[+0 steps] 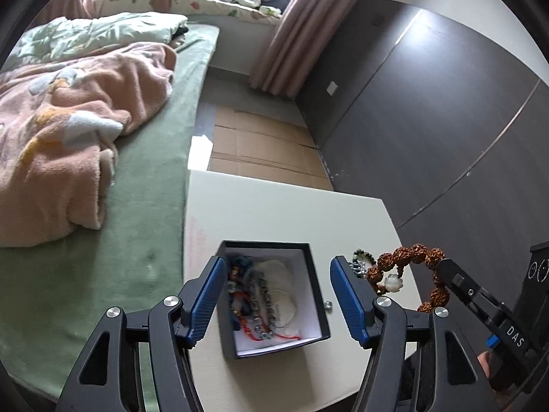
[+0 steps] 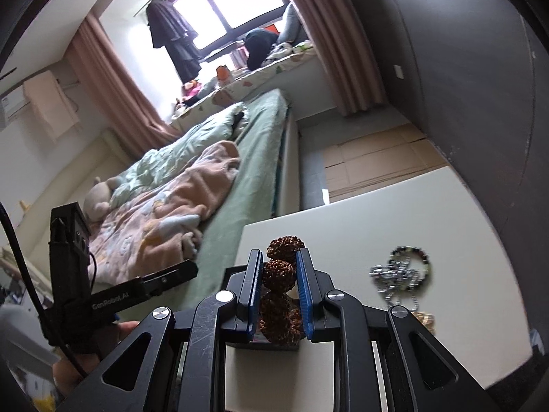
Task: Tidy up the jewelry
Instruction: 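Carry both bracelets over the black box and open both tools to drop them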
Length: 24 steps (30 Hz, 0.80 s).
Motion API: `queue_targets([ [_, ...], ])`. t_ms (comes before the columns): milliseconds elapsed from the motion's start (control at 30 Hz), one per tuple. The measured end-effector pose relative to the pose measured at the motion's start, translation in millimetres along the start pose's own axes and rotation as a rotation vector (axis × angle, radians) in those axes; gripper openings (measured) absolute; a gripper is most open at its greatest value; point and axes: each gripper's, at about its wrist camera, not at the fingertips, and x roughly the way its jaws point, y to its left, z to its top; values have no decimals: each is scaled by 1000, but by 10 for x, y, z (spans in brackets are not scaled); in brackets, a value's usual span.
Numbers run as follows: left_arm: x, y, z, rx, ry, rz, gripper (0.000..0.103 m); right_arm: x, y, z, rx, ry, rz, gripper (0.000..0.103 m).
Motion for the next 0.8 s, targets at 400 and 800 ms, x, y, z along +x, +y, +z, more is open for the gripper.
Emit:
queue_targets([
  [400, -48, 203, 63, -47, -13, 20, 65, 389, 277, -66, 16, 54, 111, 21],
  [800, 0, 77, 47, -11, -13, 5, 84, 500, -44, -83, 80, 133, 9, 55],
])
